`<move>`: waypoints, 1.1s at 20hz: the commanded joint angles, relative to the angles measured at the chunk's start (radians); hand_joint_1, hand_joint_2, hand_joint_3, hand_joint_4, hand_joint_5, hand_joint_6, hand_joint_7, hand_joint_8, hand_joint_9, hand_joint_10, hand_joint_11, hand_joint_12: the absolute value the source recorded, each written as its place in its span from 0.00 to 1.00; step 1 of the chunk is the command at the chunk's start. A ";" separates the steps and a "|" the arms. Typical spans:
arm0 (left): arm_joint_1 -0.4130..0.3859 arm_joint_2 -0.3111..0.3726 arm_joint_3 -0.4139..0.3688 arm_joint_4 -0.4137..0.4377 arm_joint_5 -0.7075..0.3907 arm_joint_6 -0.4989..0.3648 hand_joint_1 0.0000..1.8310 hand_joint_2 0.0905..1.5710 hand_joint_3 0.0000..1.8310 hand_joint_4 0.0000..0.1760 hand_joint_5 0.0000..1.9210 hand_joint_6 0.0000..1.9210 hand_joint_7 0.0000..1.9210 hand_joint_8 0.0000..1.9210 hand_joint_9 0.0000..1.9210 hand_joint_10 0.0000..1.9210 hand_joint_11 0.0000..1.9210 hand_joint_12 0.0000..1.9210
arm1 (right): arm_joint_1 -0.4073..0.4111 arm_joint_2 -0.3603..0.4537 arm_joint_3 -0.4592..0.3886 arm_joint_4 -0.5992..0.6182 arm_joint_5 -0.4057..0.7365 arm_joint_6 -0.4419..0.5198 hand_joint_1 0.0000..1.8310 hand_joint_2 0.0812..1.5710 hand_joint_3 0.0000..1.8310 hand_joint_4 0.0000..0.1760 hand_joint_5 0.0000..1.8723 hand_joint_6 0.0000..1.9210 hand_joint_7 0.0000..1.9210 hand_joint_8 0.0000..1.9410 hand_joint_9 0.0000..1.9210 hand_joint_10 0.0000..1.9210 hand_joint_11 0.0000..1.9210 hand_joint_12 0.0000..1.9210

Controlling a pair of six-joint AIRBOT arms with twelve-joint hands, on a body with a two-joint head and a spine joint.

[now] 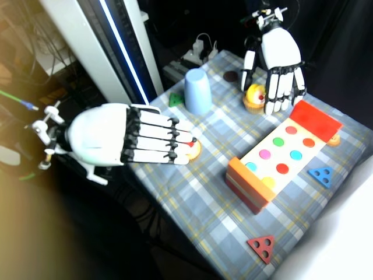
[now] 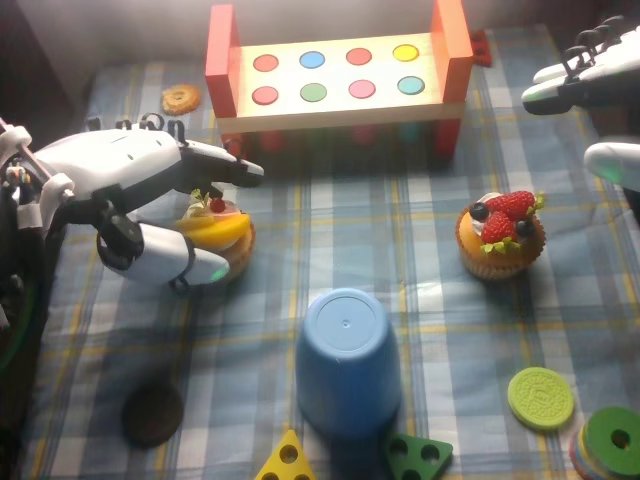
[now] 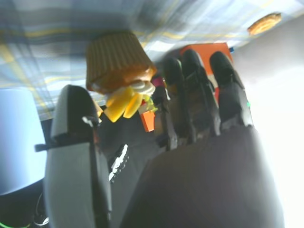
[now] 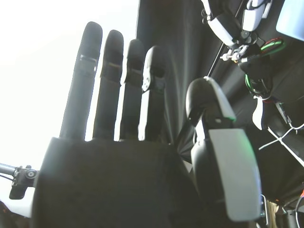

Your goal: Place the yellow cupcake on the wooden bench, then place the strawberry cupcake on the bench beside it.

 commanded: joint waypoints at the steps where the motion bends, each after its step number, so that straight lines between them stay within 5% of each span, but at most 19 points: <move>1: -0.010 -0.004 0.007 0.002 -0.090 -0.001 0.46 0.65 0.00 0.94 0.26 0.00 0.34 0.00 0.28 0.00 0.00 0.26 | 0.009 0.004 -0.002 0.034 0.117 0.007 0.25 0.87 0.00 0.00 0.38 0.00 0.37 0.00 0.35 0.00 0.30 0.14; 6: -0.013 -0.015 0.014 -0.008 -0.093 -0.001 0.49 0.65 0.00 0.75 0.30 0.00 0.38 0.00 0.31 0.01 0.00 0.28 | 0.008 0.004 -0.002 0.034 0.117 0.008 0.24 0.88 0.00 0.00 0.38 0.00 0.37 0.00 0.36 0.00 0.30 0.15; 7: -0.013 -0.015 0.016 -0.012 -0.094 -0.001 0.53 0.66 0.00 0.54 0.40 0.01 0.43 0.01 0.35 0.01 0.00 0.35 | 0.007 0.004 -0.002 0.034 0.117 0.009 0.24 0.89 0.00 0.00 0.39 0.00 0.37 0.00 0.36 0.00 0.31 0.16; 8: -0.013 -0.015 0.019 -0.019 -0.097 -0.001 0.65 0.66 0.01 0.13 0.53 0.30 0.52 0.41 0.41 0.01 0.00 0.44 | 0.006 0.004 -0.002 0.034 0.117 0.010 0.24 0.89 0.00 0.00 0.39 0.00 0.37 0.00 0.37 0.00 0.31 0.16; 9: -0.013 -0.014 0.020 -0.025 -0.104 -0.001 0.66 0.69 0.00 0.05 0.52 0.42 0.51 0.54 0.42 0.01 0.00 0.42 | 0.004 0.004 -0.002 0.035 0.117 0.011 0.24 0.89 0.00 0.00 0.39 0.00 0.38 0.00 0.37 0.00 0.30 0.20; 10: -0.013 -0.012 0.020 -0.029 -0.109 -0.001 0.67 0.69 0.00 0.00 0.52 0.41 0.51 0.59 0.45 0.02 0.00 0.39 | 0.003 0.004 -0.002 0.035 0.117 0.011 0.24 0.90 0.00 0.00 0.39 0.00 0.38 0.00 0.37 0.00 0.30 0.20; 14: -0.018 0.016 -0.009 -0.010 -0.160 -0.012 0.69 0.68 0.00 0.00 0.56 0.30 0.52 0.62 0.54 0.04 0.00 0.49 | -0.001 0.004 -0.002 0.038 0.117 0.013 0.24 0.91 0.00 0.00 0.39 0.00 0.39 0.00 0.39 0.00 0.30 0.25; 17: -0.046 0.055 -0.037 0.135 -0.245 -0.206 0.69 0.70 0.00 0.00 0.52 0.35 0.51 0.64 0.54 0.04 0.00 0.38 | -0.006 0.004 -0.003 0.044 0.117 0.013 0.21 0.91 0.00 0.00 0.40 0.00 0.39 0.00 0.39 0.00 0.29 0.25; 20: -0.115 0.066 -0.045 0.222 -0.309 -0.276 0.69 0.69 0.00 0.00 0.50 0.43 0.55 0.55 0.51 0.02 0.00 0.27 | -0.008 0.003 -0.002 0.045 0.118 0.013 0.22 0.91 0.00 0.00 0.40 0.00 0.39 0.00 0.40 0.00 0.31 0.24; 22: -0.154 0.064 -0.044 0.247 -0.335 -0.281 0.68 0.67 0.00 0.00 0.49 0.50 0.61 0.39 0.50 0.01 0.00 0.39 | -0.008 0.003 -0.002 0.045 0.118 0.013 0.22 0.91 0.00 0.00 0.39 0.00 0.39 0.00 0.41 0.00 0.32 0.23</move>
